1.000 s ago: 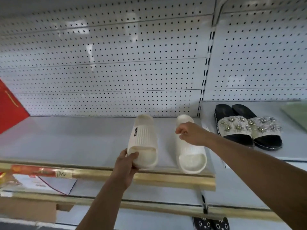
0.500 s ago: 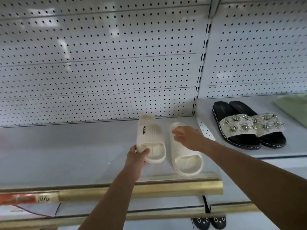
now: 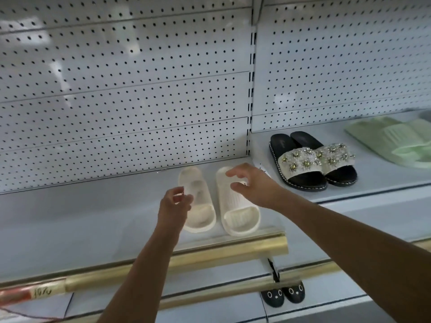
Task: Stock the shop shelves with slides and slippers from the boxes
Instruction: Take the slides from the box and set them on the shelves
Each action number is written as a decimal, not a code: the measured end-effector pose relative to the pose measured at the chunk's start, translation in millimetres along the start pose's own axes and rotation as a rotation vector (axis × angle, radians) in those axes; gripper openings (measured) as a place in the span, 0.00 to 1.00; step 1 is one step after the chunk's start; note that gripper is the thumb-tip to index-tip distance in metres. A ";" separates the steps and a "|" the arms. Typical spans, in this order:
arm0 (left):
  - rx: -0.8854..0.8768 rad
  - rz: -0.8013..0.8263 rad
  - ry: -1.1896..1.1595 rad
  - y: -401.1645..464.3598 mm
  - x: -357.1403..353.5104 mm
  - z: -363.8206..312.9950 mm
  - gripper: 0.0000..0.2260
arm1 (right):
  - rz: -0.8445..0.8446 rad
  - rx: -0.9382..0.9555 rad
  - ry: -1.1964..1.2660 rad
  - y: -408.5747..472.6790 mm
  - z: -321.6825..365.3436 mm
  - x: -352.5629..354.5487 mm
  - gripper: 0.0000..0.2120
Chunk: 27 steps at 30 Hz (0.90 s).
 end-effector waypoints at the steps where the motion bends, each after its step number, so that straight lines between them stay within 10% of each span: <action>1: 0.001 0.050 -0.086 -9.6 -11.5 -13.0 0.13 | -0.035 0.009 0.040 -8.1 0.6 11.6 0.12; 11: -0.002 0.436 -0.418 -118.4 -206.2 -124.1 0.06 | -0.351 -0.098 0.283 -129.9 -77.8 172.4 0.06; 27: 0.118 1.019 -0.242 -364.8 -603.9 -152.8 0.08 | -0.721 -0.667 0.279 -454.3 -359.7 419.7 0.08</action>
Point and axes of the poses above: each hand's wrist, its own y-axis towards the middle knuckle, its own x-axis out of the back of the hand, z = x × y, the point moved 10 cm from there along y, towards the middle knuckle, and after that the axes turned 1 degree about -z, right-handed, at the moved point
